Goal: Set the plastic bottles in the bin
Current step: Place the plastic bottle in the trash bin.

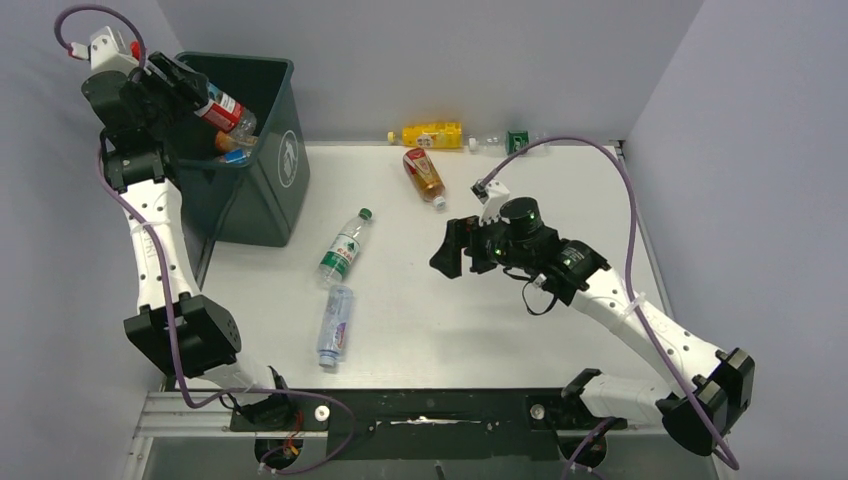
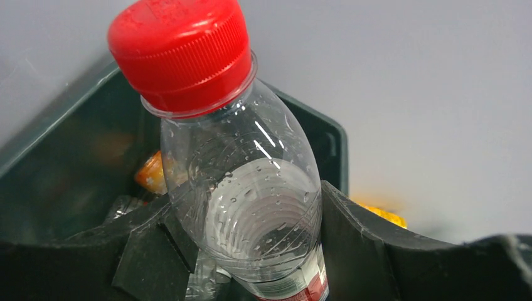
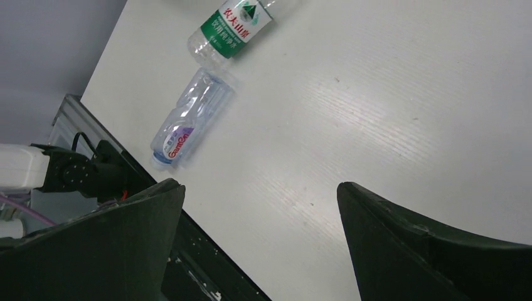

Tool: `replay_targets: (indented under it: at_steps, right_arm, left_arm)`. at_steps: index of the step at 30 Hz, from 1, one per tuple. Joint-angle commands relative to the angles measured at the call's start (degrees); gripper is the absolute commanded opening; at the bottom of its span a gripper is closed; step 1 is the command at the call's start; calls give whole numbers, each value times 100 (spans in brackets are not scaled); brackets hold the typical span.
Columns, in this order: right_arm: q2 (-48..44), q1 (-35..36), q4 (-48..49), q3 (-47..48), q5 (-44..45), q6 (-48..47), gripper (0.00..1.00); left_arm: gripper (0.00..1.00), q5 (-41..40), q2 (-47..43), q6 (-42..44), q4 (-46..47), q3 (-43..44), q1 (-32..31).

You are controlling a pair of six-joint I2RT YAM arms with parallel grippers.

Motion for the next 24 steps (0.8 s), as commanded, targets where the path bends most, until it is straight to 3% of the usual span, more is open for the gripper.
replay_targets:
  at_steps: [1,6,14,24]
  right_arm:
    - [292,-608,292,346,-157,-132,98]
    - [915,-1559,512,761,-457,-320,98]
    - [2623,-3074,1376,2100,-817,-523,98]
    - [5326,-3495,1570,4630,64,-1236,98]
  left_arm:
    - [58,-222,71,326,656,-214,10]
    - [62,-363,267,582,655,-349,-62]
    - [82,-920,480,1007,67,-178,-359]
    - [84,-1474,104,796,-526,-294,-687]
